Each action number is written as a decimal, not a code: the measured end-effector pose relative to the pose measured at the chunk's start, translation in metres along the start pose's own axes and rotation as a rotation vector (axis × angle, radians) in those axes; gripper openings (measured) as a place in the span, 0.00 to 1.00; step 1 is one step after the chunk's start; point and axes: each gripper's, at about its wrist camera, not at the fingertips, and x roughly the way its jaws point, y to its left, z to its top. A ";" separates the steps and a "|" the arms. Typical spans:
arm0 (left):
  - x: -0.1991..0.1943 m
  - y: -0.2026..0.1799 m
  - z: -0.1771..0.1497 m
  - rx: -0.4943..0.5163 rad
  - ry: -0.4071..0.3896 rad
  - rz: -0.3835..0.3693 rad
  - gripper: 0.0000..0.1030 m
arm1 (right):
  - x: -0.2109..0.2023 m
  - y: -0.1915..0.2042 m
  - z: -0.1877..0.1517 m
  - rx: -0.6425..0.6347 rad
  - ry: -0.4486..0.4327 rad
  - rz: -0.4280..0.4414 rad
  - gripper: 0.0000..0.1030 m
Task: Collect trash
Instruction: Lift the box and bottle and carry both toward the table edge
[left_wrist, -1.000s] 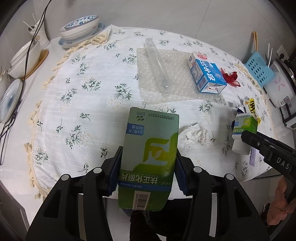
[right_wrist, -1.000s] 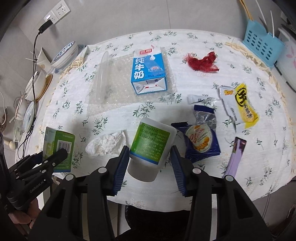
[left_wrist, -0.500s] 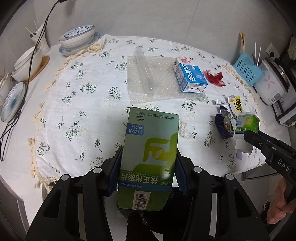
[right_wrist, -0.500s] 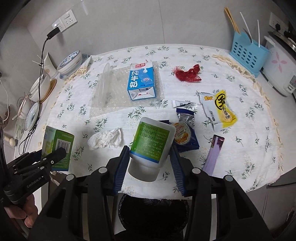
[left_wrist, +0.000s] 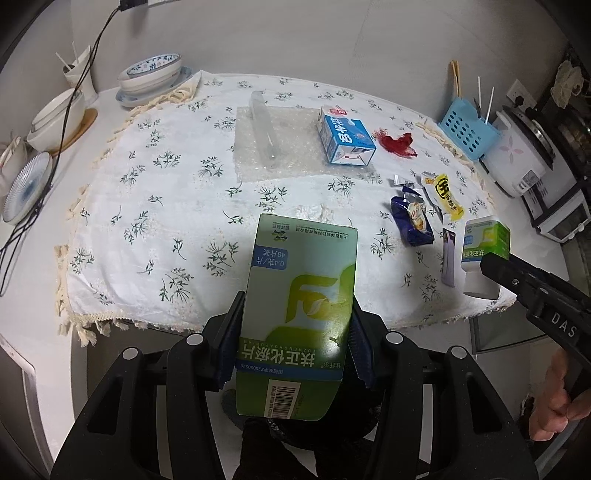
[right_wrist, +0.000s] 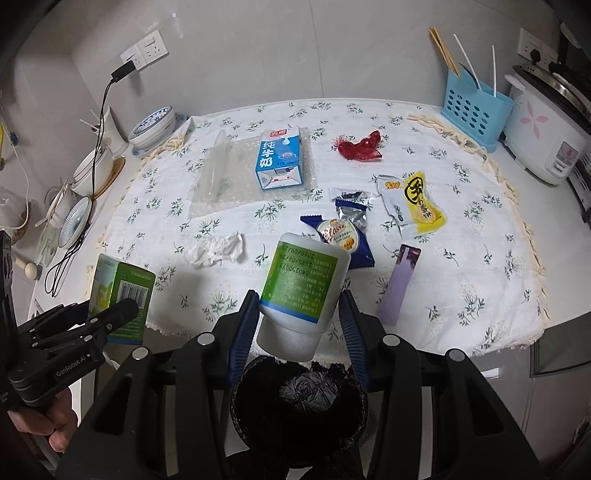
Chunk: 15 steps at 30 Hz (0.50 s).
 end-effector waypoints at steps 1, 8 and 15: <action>-0.001 -0.001 -0.004 -0.004 0.000 -0.003 0.48 | -0.002 0.000 -0.003 -0.004 -0.001 0.000 0.41; -0.003 -0.006 -0.028 -0.023 0.011 -0.023 0.48 | -0.007 -0.004 -0.024 -0.027 0.008 0.011 0.41; 0.004 -0.007 -0.049 -0.021 0.033 -0.030 0.48 | -0.006 -0.008 -0.048 -0.051 0.027 0.019 0.41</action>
